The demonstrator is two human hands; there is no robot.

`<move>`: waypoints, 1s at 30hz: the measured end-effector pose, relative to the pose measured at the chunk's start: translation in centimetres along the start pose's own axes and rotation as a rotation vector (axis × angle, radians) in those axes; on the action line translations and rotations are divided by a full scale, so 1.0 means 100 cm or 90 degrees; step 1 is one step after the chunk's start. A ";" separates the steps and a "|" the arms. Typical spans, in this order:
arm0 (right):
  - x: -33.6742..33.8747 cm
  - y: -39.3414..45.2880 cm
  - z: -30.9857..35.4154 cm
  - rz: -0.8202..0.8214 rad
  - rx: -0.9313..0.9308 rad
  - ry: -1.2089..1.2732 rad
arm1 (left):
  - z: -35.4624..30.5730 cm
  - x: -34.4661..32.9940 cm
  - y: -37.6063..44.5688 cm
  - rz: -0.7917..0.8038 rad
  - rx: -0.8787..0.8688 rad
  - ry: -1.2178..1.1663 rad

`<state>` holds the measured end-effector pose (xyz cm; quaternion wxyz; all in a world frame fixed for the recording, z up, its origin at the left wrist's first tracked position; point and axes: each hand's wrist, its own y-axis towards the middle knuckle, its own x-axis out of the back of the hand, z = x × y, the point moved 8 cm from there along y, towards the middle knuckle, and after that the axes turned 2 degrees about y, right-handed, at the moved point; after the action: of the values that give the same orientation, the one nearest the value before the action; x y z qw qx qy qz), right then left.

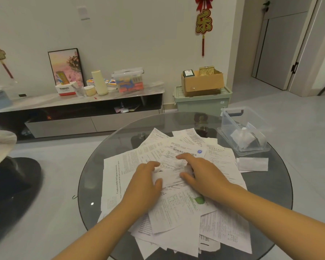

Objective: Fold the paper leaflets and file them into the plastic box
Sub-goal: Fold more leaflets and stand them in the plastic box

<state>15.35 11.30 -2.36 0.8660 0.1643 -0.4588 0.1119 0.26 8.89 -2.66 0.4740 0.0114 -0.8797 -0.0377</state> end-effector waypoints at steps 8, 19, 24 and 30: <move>-0.013 0.008 0.007 0.094 0.057 -0.131 | -0.002 -0.009 -0.001 0.012 -0.069 0.130; -0.013 0.010 0.006 0.072 0.061 -0.089 | -0.002 -0.008 0.002 -0.008 -0.058 0.118; -0.006 0.009 0.007 0.025 0.047 -0.049 | -0.012 0.005 0.004 -0.071 -0.060 0.134; 0.024 0.008 0.009 -0.082 -0.020 0.115 | -0.025 0.017 0.007 -0.133 -0.045 -0.048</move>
<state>15.66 11.80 0.22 0.9117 0.1692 -0.3690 0.0628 1.40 9.40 0.20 0.4344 0.0847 -0.8889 -0.1181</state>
